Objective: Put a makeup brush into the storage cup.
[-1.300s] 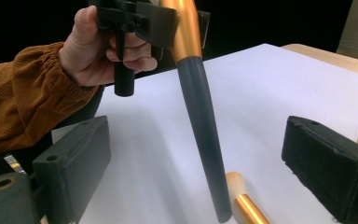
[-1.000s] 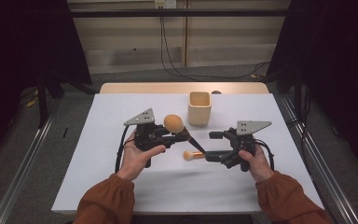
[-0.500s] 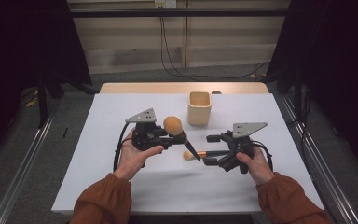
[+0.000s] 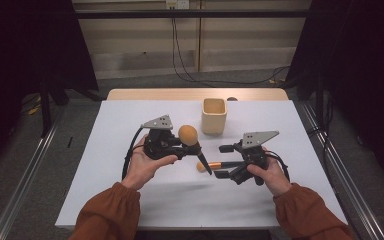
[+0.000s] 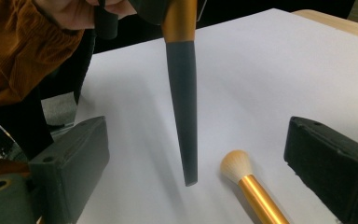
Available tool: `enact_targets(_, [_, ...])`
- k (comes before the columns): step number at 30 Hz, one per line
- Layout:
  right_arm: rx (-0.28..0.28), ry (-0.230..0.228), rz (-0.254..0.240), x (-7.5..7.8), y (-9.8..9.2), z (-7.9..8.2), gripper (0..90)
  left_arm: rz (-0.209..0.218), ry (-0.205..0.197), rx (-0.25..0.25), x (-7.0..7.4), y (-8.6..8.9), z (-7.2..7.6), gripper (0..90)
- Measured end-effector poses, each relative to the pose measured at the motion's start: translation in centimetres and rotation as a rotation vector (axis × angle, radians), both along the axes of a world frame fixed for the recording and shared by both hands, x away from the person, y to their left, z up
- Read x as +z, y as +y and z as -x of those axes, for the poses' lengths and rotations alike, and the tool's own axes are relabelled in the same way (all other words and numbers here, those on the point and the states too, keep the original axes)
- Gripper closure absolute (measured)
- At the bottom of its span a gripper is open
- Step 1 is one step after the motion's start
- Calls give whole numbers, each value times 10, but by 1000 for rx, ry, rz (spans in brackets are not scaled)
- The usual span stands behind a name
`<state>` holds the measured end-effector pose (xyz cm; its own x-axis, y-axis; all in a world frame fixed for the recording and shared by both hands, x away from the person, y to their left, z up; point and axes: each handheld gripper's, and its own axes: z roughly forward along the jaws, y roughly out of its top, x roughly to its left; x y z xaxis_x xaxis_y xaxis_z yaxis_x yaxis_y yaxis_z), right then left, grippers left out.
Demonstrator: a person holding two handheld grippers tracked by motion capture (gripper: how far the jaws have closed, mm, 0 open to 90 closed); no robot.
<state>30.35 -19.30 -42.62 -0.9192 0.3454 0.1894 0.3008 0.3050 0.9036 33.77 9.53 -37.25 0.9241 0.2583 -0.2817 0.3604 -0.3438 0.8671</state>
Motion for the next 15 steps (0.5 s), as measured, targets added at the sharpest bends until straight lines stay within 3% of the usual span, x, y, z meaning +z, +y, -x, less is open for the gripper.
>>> enact_targets(4, [24, 7, 8, 3, 5, -1, 55, -23, 10, -8, -1, -3, -2, 661])
enact_targets(10, [11, 16, 46, 3, 16, -4, 58, -58, 15, -25, -2, -8, -2, 661])
enact_targets(15, [15, 11, 73, 4, 23, -7, 138, -66, 19, -39, 0, -12, -2, 661])
